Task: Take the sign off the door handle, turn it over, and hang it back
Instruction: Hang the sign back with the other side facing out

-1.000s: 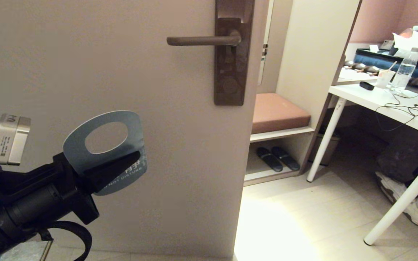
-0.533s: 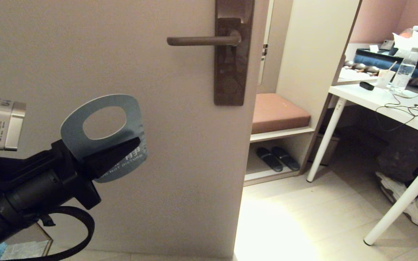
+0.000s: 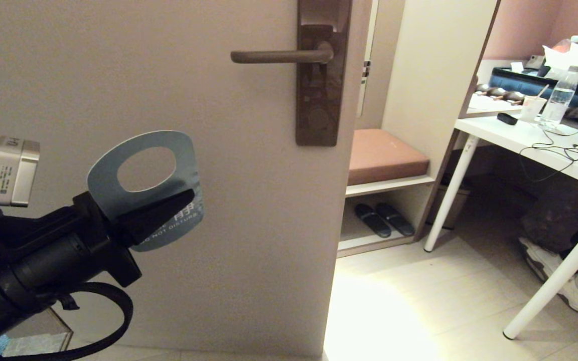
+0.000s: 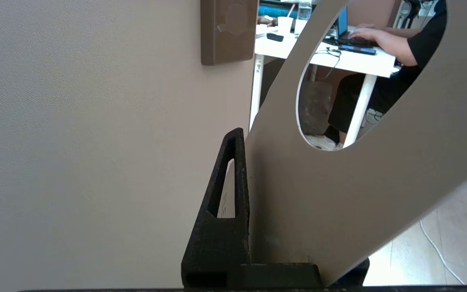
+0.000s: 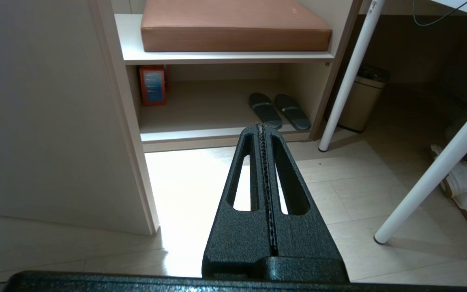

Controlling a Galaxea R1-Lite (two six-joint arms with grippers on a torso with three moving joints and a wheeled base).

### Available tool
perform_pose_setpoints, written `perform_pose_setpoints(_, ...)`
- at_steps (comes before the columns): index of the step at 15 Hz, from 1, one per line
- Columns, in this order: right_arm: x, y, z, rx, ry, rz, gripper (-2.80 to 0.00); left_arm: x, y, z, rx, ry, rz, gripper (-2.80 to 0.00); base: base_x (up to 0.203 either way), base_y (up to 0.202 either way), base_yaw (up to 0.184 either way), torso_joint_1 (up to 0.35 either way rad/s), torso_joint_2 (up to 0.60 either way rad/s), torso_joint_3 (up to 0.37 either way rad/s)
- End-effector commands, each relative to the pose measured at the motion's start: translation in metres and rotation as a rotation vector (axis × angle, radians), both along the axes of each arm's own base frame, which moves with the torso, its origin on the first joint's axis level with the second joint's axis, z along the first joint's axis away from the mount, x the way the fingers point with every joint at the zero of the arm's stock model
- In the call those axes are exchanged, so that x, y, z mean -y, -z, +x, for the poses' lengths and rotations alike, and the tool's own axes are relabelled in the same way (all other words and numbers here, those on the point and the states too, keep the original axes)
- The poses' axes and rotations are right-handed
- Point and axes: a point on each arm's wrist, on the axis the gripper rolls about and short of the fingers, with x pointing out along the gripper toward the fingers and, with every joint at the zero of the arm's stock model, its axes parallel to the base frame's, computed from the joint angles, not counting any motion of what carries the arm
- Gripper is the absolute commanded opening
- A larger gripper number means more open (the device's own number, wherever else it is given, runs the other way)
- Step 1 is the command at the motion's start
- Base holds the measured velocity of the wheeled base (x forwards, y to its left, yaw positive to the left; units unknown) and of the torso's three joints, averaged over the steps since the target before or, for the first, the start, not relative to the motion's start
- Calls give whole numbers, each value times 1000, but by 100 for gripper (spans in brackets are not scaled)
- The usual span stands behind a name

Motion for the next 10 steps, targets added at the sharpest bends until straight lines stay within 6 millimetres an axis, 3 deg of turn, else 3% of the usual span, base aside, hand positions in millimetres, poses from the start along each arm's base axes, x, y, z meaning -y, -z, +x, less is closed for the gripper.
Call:
perform_pose_setpoints(1, 0, 0, 0, -1, -1, 0, -280, 2, 1, 3, -2, 6, 1, -280, 0, 0, 0, 0, 0, 0)
perform_pose_setpoints(6, 0, 0, 0, -1, -3, 0, -280, 7, -7, 16, -22, -62, 48, -280, 0, 0, 0, 0, 0, 0)
perform_pose_setpoints(10, 0, 0, 0, -1, -1, 0, -280, 13, -27, 33, -76, -137, 116, -280, 0, 0, 0, 0, 0, 0)
